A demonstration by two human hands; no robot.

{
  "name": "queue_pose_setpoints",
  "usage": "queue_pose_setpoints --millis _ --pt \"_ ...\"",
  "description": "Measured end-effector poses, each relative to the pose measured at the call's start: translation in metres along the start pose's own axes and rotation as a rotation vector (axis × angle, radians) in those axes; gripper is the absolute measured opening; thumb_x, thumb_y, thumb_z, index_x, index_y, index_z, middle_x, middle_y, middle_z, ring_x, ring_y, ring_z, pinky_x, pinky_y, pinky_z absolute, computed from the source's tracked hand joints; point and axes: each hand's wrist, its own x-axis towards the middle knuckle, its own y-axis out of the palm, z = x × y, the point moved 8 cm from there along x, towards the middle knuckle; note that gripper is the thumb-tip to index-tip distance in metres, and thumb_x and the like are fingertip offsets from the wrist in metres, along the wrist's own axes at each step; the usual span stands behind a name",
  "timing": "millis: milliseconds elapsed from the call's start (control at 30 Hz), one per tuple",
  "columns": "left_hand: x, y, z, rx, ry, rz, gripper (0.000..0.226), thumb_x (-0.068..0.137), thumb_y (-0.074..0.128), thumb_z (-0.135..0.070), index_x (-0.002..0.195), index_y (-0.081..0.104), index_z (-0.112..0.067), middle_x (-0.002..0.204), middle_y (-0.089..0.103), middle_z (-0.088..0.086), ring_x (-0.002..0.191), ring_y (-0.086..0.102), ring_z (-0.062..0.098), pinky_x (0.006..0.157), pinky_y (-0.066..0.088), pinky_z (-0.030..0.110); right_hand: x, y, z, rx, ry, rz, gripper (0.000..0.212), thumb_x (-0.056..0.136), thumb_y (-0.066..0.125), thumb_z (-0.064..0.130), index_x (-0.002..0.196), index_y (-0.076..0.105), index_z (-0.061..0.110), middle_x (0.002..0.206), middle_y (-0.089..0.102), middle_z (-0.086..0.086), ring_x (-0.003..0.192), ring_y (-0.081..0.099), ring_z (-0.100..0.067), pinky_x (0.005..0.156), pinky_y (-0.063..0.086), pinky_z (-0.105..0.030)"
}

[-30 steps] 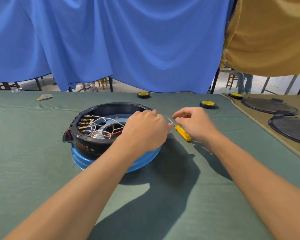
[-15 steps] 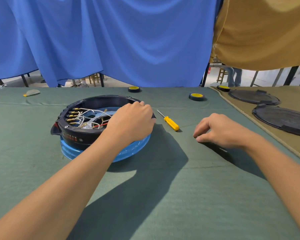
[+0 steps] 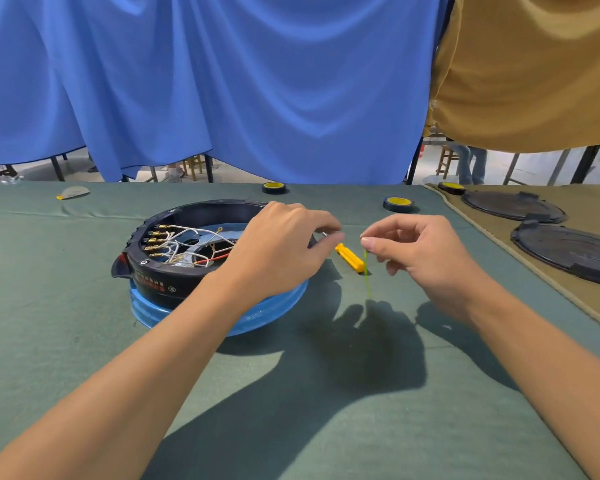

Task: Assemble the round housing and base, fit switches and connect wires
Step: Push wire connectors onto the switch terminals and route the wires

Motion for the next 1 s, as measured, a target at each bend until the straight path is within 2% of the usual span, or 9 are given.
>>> queue_pose_setpoints --millis 133,200,267,400,600,733,800,900,1000 --pt "0.001 0.003 -0.015 -0.243 -0.034 0.031 0.025 0.096 0.06 -0.039 0.105 0.075 -0.02 0.089 0.077 -0.008 0.072 0.063 0.009 0.075 0.048 0.03 -0.003 0.01 0.002 0.224 0.035 -0.045 0.003 0.084 0.067 0.002 0.087 0.068 0.0 0.073 0.068 -0.009 0.064 0.059 -0.014 0.052 0.046 -0.024" --pt "0.002 0.004 -0.015 -0.353 -0.089 0.033 0.022 0.095 0.064 -0.032 0.105 0.075 -0.016 0.086 0.077 -0.005 0.074 0.069 0.017 0.075 0.051 0.032 -0.003 0.01 0.003 0.328 0.04 -0.079 0.003 0.086 0.065 0.001 0.088 0.067 0.001 0.074 0.069 -0.009 0.065 0.062 -0.015 0.051 0.047 -0.023" --pt "0.004 0.002 -0.009 -0.467 -0.166 0.015 0.015 0.094 0.067 -0.024 0.099 0.076 -0.013 0.079 0.077 -0.002 0.072 0.071 0.016 0.077 0.055 0.033 -0.004 0.01 0.005 0.425 0.038 -0.093 0.005 0.083 0.066 0.003 0.087 0.067 0.004 0.074 0.07 -0.005 0.066 0.065 -0.014 0.052 0.048 -0.023" --pt "0.004 -0.001 0.006 -0.646 -0.303 -0.006 0.012 0.091 0.069 -0.013 0.082 0.075 -0.019 0.07 0.074 0.0 0.064 0.069 0.01 0.077 0.059 0.032 -0.002 0.015 0.009 0.439 0.045 -0.11 0.007 0.078 0.07 0.011 0.085 0.069 0.011 0.08 0.068 -0.003 0.072 0.061 -0.013 0.057 0.048 -0.027" --pt "0.02 -0.043 0.045 -0.323 -0.362 -0.118 0.013 0.094 0.064 -0.013 0.083 0.068 -0.019 0.073 0.067 -0.01 0.072 0.063 0.008 0.069 0.049 0.014 0.022 0.027 0.012 0.378 0.065 -0.13 0.01 0.09 0.064 0.012 0.084 0.072 0.013 0.08 0.069 0.0 0.07 0.058 -0.011 0.055 0.047 -0.025" --pt "0.026 -0.048 0.076 -0.227 -0.441 -0.014 0.012 0.097 0.057 -0.011 0.09 0.066 -0.013 0.079 0.071 -0.001 0.076 0.065 0.011 0.077 0.057 0.033 0.046 0.047 -0.002 0.249 0.108 -0.233 0.016 0.088 0.063 0.012 0.076 0.07 0.018 0.075 0.067 0.002 0.067 0.055 -0.01 0.054 0.045 -0.023" --pt "0.026 -0.042 0.085 -0.212 -0.439 0.044 0.015 0.098 0.056 -0.011 0.101 0.071 -0.011 0.081 0.072 0.001 0.078 0.066 0.011 0.079 0.058 0.036 0.056 0.061 -0.005 0.143 0.078 -0.255 0.016 0.086 0.064 0.013 0.073 0.069 0.021 0.072 0.066 0.007 0.065 0.055 -0.006 0.061 0.049 -0.025" --pt "0.025 -0.031 0.095 -0.139 -0.415 0.122 0.025 0.1 0.054 -0.01 0.116 0.071 -0.017 0.089 0.073 0.0 0.079 0.062 0.01 0.071 0.05 0.022 0.065 0.08 -0.005 -0.031 0.005 -0.259 0.015 0.085 0.063 0.016 0.074 0.068 0.025 0.074 0.067 0.012 0.072 0.059 -0.004 0.071 0.049 -0.026" --pt "0.023 -0.019 0.105 -0.128 -0.417 0.204 0.022 0.098 0.059 -0.012 0.11 0.075 -0.019 0.095 0.072 -0.001 0.079 0.06 0.005 0.062 0.043 0.014 0.064 0.089 -0.01 -0.102 -0.063 -0.311 0.014 0.085 0.061 0.014 0.079 0.067 0.026 0.083 0.067 0.009 0.085 0.06 -0.011 0.073 0.047 -0.025"
